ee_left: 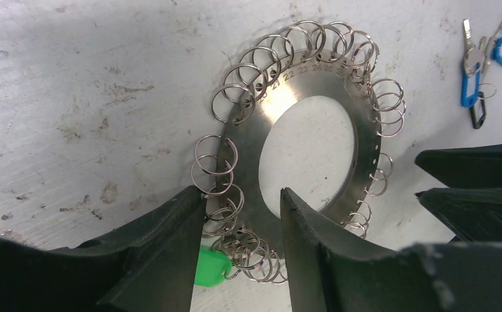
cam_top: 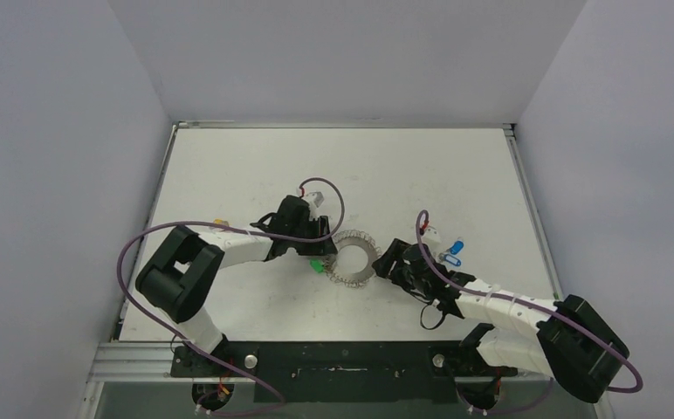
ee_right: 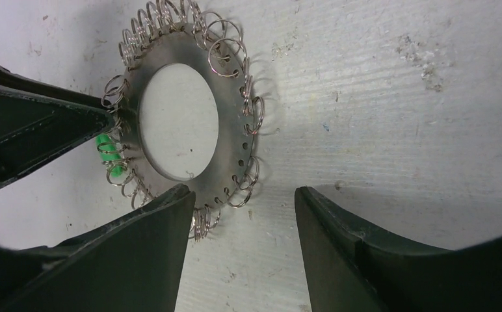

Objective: Remove the keys from the keyring

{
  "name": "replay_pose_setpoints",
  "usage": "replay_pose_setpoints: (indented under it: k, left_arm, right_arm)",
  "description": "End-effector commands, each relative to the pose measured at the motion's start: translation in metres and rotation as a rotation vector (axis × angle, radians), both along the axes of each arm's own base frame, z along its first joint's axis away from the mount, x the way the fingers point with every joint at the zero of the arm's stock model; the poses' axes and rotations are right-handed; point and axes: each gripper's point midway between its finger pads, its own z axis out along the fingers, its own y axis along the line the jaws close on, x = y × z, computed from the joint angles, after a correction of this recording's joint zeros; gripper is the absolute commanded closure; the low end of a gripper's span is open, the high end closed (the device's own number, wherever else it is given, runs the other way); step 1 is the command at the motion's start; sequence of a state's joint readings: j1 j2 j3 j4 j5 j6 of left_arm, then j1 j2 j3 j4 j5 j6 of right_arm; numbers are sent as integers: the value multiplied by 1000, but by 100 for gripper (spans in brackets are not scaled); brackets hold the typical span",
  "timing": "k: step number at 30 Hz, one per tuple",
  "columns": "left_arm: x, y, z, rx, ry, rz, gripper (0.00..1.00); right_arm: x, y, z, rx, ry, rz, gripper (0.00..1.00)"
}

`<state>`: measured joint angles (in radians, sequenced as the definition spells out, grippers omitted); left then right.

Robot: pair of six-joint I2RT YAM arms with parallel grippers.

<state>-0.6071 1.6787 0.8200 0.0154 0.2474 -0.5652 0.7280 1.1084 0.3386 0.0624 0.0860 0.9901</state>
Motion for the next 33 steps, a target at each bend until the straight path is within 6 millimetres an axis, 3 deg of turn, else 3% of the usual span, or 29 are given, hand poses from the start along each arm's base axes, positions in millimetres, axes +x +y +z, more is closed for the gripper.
replay_pose_setpoints:
  k: [1, 6, 10, 15, 19, 22, 27, 33]
  left_arm:
    - [1, -18, 22, -162, -41, 17, 56]
    - [-16, -21, 21, -216, -16, 17, 59]
    - [-27, -28, 23, -269, 0, 19, 60]
    - [-37, -35, 29, -336, 10, 32, 62]
    - [-39, -30, 35, -359, -9, 47, 60]
    - [-30, -18, 46, -360, -73, 59, 53]
    - [-17, -8, 80, -358, -217, 15, 34]
    - [-8, -1, 125, -367, -399, -49, 27]
  right_arm:
    - [15, 11, 5, 97, -43, -88, 42]
    - [14, 14, -14, 95, -12, -94, 47]
    - [17, 21, -17, 105, -17, -81, 54]
    - [24, 26, -12, 93, -51, -57, 73]
    - [30, 21, -4, 56, -83, -33, 100]
    - [36, 20, 14, 44, -123, 26, 100]
    - [46, 20, 61, 26, -223, 194, 100]
    - [48, 15, 109, -44, -319, 366, 100]
